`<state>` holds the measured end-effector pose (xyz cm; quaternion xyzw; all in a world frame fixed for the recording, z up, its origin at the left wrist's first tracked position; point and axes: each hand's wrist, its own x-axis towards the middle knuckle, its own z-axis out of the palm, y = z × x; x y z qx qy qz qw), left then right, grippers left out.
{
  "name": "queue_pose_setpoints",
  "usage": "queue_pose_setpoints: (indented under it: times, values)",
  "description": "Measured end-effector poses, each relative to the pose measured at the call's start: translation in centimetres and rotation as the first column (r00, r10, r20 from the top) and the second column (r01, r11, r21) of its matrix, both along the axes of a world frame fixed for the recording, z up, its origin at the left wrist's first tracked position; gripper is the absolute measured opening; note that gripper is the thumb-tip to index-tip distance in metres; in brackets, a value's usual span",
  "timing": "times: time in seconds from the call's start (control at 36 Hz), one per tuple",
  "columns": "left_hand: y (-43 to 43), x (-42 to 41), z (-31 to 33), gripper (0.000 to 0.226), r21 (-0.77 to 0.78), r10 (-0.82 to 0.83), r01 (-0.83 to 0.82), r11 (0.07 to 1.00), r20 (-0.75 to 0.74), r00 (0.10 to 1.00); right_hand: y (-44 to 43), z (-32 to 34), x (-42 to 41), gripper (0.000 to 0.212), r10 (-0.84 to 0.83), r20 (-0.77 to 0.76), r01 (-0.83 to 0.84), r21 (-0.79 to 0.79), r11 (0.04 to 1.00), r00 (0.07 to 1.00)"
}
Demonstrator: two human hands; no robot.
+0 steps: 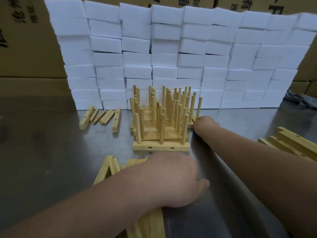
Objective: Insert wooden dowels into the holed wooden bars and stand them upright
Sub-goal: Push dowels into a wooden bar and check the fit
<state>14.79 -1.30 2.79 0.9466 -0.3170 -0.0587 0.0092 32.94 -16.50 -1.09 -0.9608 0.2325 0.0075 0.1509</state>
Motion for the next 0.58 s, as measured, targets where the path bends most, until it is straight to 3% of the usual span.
queue_pose_setpoints:
  times: [0.25,0.31,0.39,0.47,0.58]
  values:
    - [-0.1,-0.1,-0.1,0.04,0.013,-0.005,0.004,1.0,0.032,0.999,-0.4,-0.2,0.3,0.028,0.107,0.006,-0.107,-0.016,0.994,0.994]
    - [0.0,-0.1,-0.1,0.039,0.009,-0.01,0.009,1.0,0.04,0.999,-0.6,0.6,-0.4,0.01,0.177,-0.06,-0.183,-0.101,0.978,0.982]
    - [0.1,-0.1,-0.1,0.038,0.008,-0.017,0.017,1.0,0.062,0.998,-1.7,1.9,-1.5,0.011,0.22,-0.046,-0.225,-0.215,0.95,0.974]
    - [0.0,-0.2,-0.2,0.038,0.014,-0.01,0.009,1.0,0.076,0.997,-4.7,2.6,-2.4,0.023,0.164,0.129,-0.117,-0.312,0.943,0.978]
    - [0.0,-0.2,-0.1,0.037,0.027,-0.002,0.0,1.0,0.074,0.997,-9.0,4.8,-3.9,0.023,0.101,0.106,-0.047,-0.425,0.904,0.989]
